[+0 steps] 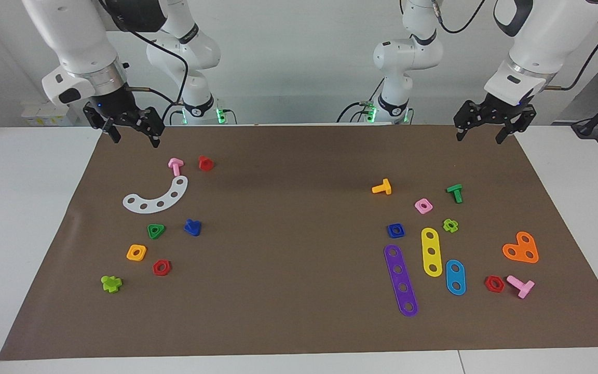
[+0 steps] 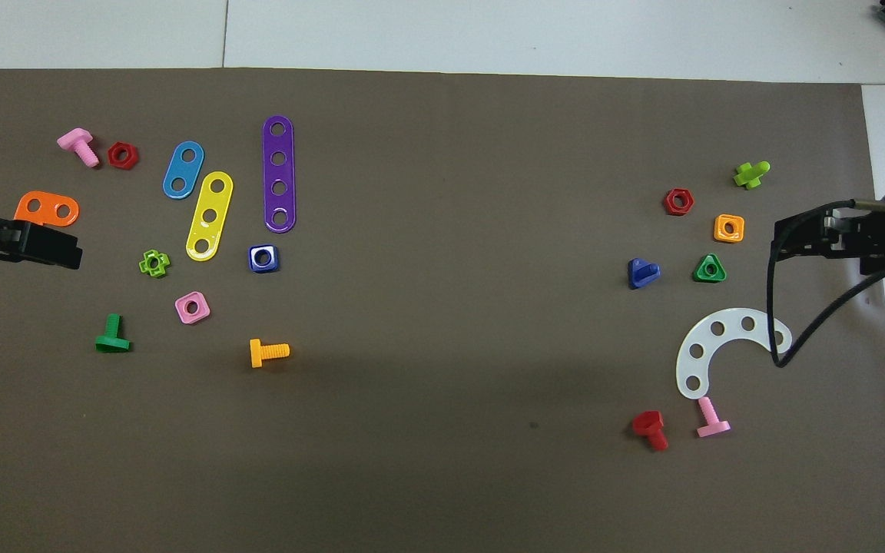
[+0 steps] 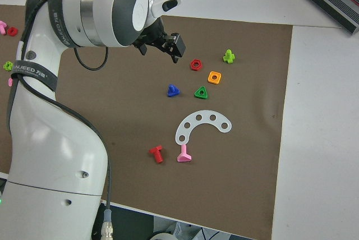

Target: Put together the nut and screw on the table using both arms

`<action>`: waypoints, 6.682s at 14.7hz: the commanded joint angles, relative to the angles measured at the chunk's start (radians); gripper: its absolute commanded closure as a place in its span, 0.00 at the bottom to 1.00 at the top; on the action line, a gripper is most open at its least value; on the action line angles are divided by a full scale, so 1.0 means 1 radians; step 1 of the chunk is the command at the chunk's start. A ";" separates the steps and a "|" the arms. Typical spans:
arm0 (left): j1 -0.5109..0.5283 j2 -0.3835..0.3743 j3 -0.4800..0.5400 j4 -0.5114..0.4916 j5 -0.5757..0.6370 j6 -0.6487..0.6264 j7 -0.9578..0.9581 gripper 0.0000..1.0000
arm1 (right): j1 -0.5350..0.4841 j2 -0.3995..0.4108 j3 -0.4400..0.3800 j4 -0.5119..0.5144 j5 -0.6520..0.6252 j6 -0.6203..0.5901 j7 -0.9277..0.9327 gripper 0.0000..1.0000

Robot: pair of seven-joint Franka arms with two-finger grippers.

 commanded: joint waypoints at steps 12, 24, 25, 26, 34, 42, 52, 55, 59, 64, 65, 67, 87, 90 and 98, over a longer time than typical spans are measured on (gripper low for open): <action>-0.007 -0.080 0.003 -0.185 -0.015 0.120 -0.009 0.00 | -0.008 -0.032 0.004 -0.105 0.056 0.105 -0.011 0.00; -0.110 0.080 0.003 -0.357 -0.042 0.504 -0.288 0.03 | 0.001 0.085 0.004 -0.415 0.054 0.576 -0.102 0.03; -0.113 0.082 0.003 -0.372 -0.042 0.533 -0.341 0.03 | 0.001 0.111 0.004 -0.415 0.054 0.608 -0.101 0.03; -0.113 0.082 0.003 -0.390 -0.042 0.560 -0.391 0.03 | 0.006 0.134 0.004 -0.417 0.054 0.633 -0.102 0.03; -0.184 0.205 0.006 -0.458 -0.042 0.806 -0.526 0.08 | 0.044 0.255 0.004 -0.489 0.054 0.842 -0.110 0.09; -0.208 0.308 0.011 -0.462 -0.029 0.869 -0.538 0.27 | 0.046 0.245 0.004 -0.530 0.054 0.845 -0.107 0.44; -0.208 0.320 0.009 -0.487 0.031 0.872 -0.540 0.35 | 0.110 0.229 0.012 -0.469 0.056 0.785 0.009 1.00; -0.208 0.320 0.009 -0.486 0.031 0.871 -0.537 0.46 | 0.211 0.237 0.012 -0.426 0.056 0.781 0.175 1.00; -0.208 0.320 0.009 -0.484 0.036 0.869 -0.532 0.76 | 0.360 0.280 0.012 -0.339 0.056 0.801 0.414 1.00; -0.208 0.320 0.009 -0.470 0.036 0.852 -0.529 0.95 | 0.478 0.332 0.011 -0.262 0.045 0.790 0.538 1.00; -0.208 0.320 0.011 -0.463 0.036 0.840 -0.529 0.96 | 0.504 0.365 0.011 -0.230 0.042 0.785 0.563 1.00; -0.208 0.322 0.009 -0.418 0.036 0.785 -0.529 0.98 | 0.535 0.408 0.011 -0.193 0.036 0.785 0.605 1.00; -0.535 0.338 0.006 -0.212 -0.056 0.593 -0.940 1.00 | 0.356 0.154 0.006 -0.297 0.011 0.666 0.471 0.00; -0.586 0.358 0.006 -0.209 -0.079 0.643 -1.015 1.00 | 0.240 0.064 0.006 -0.289 0.027 0.559 0.287 0.00; -0.610 0.394 0.007 -0.209 -0.098 0.693 -1.025 1.00 | 0.107 0.028 -0.003 -0.104 0.030 0.325 0.148 0.00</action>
